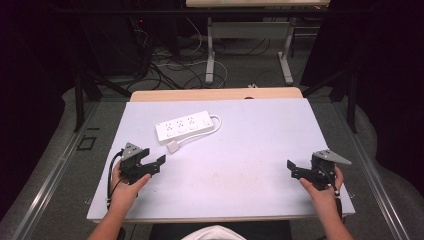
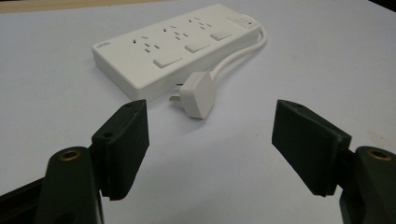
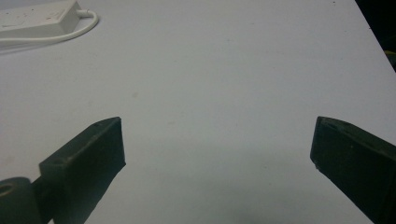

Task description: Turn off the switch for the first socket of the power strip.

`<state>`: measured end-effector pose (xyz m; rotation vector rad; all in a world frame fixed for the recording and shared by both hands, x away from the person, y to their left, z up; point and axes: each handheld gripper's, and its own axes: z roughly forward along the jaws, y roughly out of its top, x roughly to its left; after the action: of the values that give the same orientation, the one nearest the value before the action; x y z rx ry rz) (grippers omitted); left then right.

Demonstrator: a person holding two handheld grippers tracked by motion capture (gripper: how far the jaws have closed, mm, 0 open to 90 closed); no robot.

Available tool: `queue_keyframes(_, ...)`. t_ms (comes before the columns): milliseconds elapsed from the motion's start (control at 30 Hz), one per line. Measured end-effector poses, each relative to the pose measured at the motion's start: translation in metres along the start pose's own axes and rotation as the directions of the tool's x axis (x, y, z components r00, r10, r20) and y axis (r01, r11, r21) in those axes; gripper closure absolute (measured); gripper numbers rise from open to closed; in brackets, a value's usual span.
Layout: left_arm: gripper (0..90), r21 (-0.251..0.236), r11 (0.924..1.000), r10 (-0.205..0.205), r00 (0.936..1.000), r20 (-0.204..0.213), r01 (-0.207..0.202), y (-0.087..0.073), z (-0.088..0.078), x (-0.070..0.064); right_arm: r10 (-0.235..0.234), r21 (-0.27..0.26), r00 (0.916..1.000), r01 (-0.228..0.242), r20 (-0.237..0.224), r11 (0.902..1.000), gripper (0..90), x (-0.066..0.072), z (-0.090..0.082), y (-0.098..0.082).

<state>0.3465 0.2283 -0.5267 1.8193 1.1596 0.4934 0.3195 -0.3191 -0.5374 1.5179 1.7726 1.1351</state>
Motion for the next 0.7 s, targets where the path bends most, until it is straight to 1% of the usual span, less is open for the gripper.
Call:
queue_keyframes(100, 29.0, 0.011, 0.9999, 0.012, 0.9999, 0.004, -0.012, 0.001, 0.001, -0.003, -0.001, 0.0, 1.0, 0.001, 0.0, 1.0, 2.9, 0.0, 0.0, 0.0)
queue_keyframes(167, 29.1, 0.02, 0.9994, 0.027, 0.9996, 0.01, -0.027, 0.001, 0.002, -0.007, -0.001, -0.001, 1.0, 0.001, -0.001, 1.0, 3.3, 0.0, 0.0, 0.0)
queue_keyframes(200, 29.1, 0.021, 0.999, 0.04, 0.9992, 0.004, -0.04, 0.002, 0.002, -0.008, -0.001, -0.001, 1.0, 0.001, -0.001, 1.0, 3.4, 0.0, 0.0, 0.0)
queue_keyframes(267, 29.1, 0.022, 0.9992, 0.035, 0.9994, 0.006, -0.035, 0.002, 0.003, -0.009, -0.002, 0.002, 1.0, 0.002, -0.004, 1.0, 3.7, 0.001, 0.0, 0.0)
queue_keyframes(300, 29.2, 0.021, 0.999, 0.04, 0.9992, 0.006, -0.04, 0.004, 0.003, -0.011, 0.0, 0.001, 1.0, 0.0, -0.003, 1.0, 3.8, 0.001, 0.001, 0.0)
queue_keyframes(367, 29.3, 0.027, 0.9992, 0.029, 0.9995, 0.011, -0.03, 0.005, 0.005, -0.013, -0.005, 0.003, 1.0, 0.005, -0.008, 1.0, 4.0, 0.0, 0.001, 0.0)
queue_keyframes(433, 31.2, 0.028, 0.9989, 0.037, 0.9992, 0.012, -0.038, 0.007, 0.006, -0.014, 0.0, 0.007, 0.9999, 0.0, -0.01, 1.0, 4.4, 0.001, 0.001, 0.0)
queue_keyframes(500, 31.8, 0.028, 0.9982, 0.053, 0.9986, -0.002, -0.053, 0.01, 0.008, -0.015, -0.007, 0.007, 0.9999, 0.007, -0.01, 1.0, 4.8, 0.002, 0.001, -0.001)
queue_keyframes(567, 32.1, 0.024, 0.9981, 0.056, 0.9984, -0.007, -0.056, 0.012, 0.009, -0.016, -0.007, 0.008, 0.9999, 0.007, -0.008, 0.9999, 5.2, 0.002, 0.001, -0.001)
queue_keyframes(633, 32.6, 0.024, 0.9984, 0.052, 0.9987, -0.003, -0.052, 0.014, 0.01, -0.016, -0.007, 0.011, 1.0, 0.007, -0.007, 0.9999, 5.5, 0.002, 0.001, -0.001)
queue_keyframes(700, 32.6, 0.018, 0.9983, 0.055, 0.9985, 0.003, -0.055, 0.019, 0.011, -0.017, -0.004, 0.006, 0.9999, 0.004, -0.012, 1.0, 5.7, 0.002, 0.001, -0.001)
